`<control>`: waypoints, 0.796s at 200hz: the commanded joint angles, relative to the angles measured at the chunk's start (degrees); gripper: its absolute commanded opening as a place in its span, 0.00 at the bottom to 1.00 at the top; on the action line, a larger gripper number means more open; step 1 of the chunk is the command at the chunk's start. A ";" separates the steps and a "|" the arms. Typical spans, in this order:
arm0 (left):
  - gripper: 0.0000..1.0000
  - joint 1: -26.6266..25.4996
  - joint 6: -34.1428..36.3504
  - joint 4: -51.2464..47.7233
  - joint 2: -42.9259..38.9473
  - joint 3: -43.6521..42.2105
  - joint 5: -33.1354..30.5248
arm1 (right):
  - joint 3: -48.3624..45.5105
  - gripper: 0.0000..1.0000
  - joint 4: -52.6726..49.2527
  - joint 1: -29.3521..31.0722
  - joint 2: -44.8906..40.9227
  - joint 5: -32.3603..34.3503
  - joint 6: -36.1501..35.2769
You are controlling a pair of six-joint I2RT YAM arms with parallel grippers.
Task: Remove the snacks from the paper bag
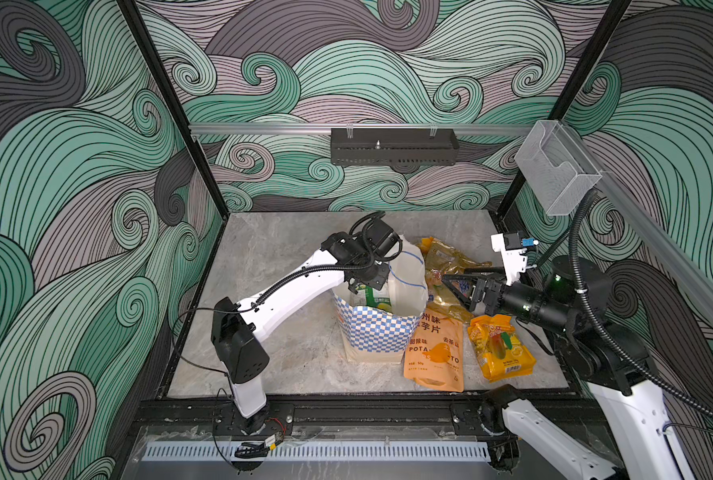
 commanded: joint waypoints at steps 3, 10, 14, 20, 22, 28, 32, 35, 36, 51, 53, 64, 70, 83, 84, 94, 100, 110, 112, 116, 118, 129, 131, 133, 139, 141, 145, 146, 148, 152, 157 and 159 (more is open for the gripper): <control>0.00 0.22 1.56 2.25 -3.71 0.34 -1.33 | -0.28 1.00 0.17 0.28 -0.02 0.53 0.36; 0.00 0.21 1.67 2.34 -4.16 0.68 -1.37 | -0.30 1.00 0.20 0.34 -0.02 0.59 0.35; 0.00 0.27 1.74 2.37 -4.32 0.88 -1.32 | -0.27 1.00 0.21 0.28 0.05 0.57 0.39; 0.00 0.28 2.02 2.53 -4.51 1.02 -1.14 | -0.28 1.00 0.20 0.31 -0.01 0.54 0.44; 0.00 0.28 2.07 2.63 -4.61 1.00 -1.04 | -0.30 1.00 0.28 0.33 -0.02 0.58 0.45; 0.00 0.36 2.21 2.69 -4.53 1.00 -0.92 | -0.36 0.99 0.28 0.33 0.01 0.57 0.54; 0.00 0.47 2.37 2.88 -4.44 0.87 -0.78 | -0.43 1.00 0.31 0.29 0.00 0.53 0.59; 0.00 0.47 2.41 2.99 -4.34 0.72 -0.58 | -0.47 0.99 0.42 0.29 0.01 0.51 0.64; 0.00 0.46 2.42 3.06 -4.29 0.64 -0.46 | -0.46 0.99 0.40 0.25 0.00 0.51 0.65; 0.00 0.63 2.18 3.88 -2.96 -0.52 0.68 | -0.46 1.00 0.72 0.32 0.13 0.28 0.94; 0.02 0.67 2.09 3.89 -2.77 -0.61 0.76 | -0.50 1.00 0.73 0.30 0.15 0.21 0.99; 0.13 0.88 1.01 4.10 -1.87 -1.36 0.15 | -0.21 0.99 0.55 0.27 0.11 0.09 0.99; 0.19 1.19 0.88 4.71 -1.70 -2.14 -0.21 | -0.22 1.00 0.35 0.30 0.01 0.28 0.87; 0.27 2.68 0.63 7.53 -1.93 -5.08 -0.42 | -0.19 1.00 0.12 0.24 -0.32 0.53 0.75; 0.28 2.88 0.61 7.79 -1.98 -5.34 -0.28 | -0.19 1.00 0.08 0.26 -0.34 0.52 0.75; 0.32 4.48 0.56 10.11 -2.55 -7.39 2.65 | -0.23 1.00 -0.14 0.26 -0.40 0.68 0.66; 0.34 5.20 0.84 11.50 -2.94 -8.40 5.33 | -0.18 1.00 -0.41 0.35 -0.39 0.63 0.48; 0.37 5.64 2.22 14.43 -3.40 -10.41 10.55 | -0.13 1.00 -0.61 0.33 -0.37 0.78 0.38; 0.38 5.64 2.62 15.25 -3.47 -11.02 11.80 | -0.13 1.00 -0.59 0.34 -0.39 0.77 0.39; 0.41 5.68 3.57 16.76 -3.68 -11.97 14.69 | -0.19 1.00 -0.55 0.28 -0.29 0.81 0.37; 0.43 5.65 3.79 17.37 -3.70 -12.35 16.02 | -0.23 0.99 -0.50 0.29 -0.35 0.78 0.34; 0.47 5.55 2.54 19.73 -3.13 -14.01 20.57 | -0.28 1.00 -0.18 0.35 -0.04 0.60 0.58; 0.48 5.55 2.06 20.24 -2.99 -14.27 21.29 | -0.28 1.00 -0.08 0.28 0.00 0.55 0.70; 0.48 5.55 1.84 20.63 -2.82 -14.37 21.71 | -0.28 1.00 0.01 0.22 0.06 0.47 0.73; 0.50 5.56 0.76 21.19 -2.30 -15.08 22.73 | -0.21 1.00 0.37 0.30 0.31 0.19 0.92; 0.50 5.56 0.32 21.22 -2.05 -15.15 22.79 | -0.20 1.00 0.45 0.29 0.33 0.10 1.05; 0.51 5.55 -0.35 21.11 -1.67 -15.21 22.87 | -0.17 1.00 0.55 0.30 0.40 0.02 1.22; 0.51 5.55 -0.45 21.04 -1.50 -15.19 22.78 | -0.18 1.00 0.60 0.30 0.41 0.00 1.24; 0.52 5.55 -0.64 20.88 -1.28 -15.24 22.72 | -0.12 1.00 0.75 0.27 0.49 -0.04 1.31; 0.53 5.62 -1.13 20.43 -0.83 -15.07 22.57 | -0.05 1.00 0.82 0.30 0.51 -0.12 1.44; 0.55 5.64 -1.24 19.63 -0.26 -14.67 22.53 | -0.05 0.99 0.98 0.24 0.47 -0.11 1.57; 0.55 5.64 -1.54 19.43 -0.05 -14.52 22.42 | -0.07 0.99 1.02 0.23 0.48 -0.18 1.61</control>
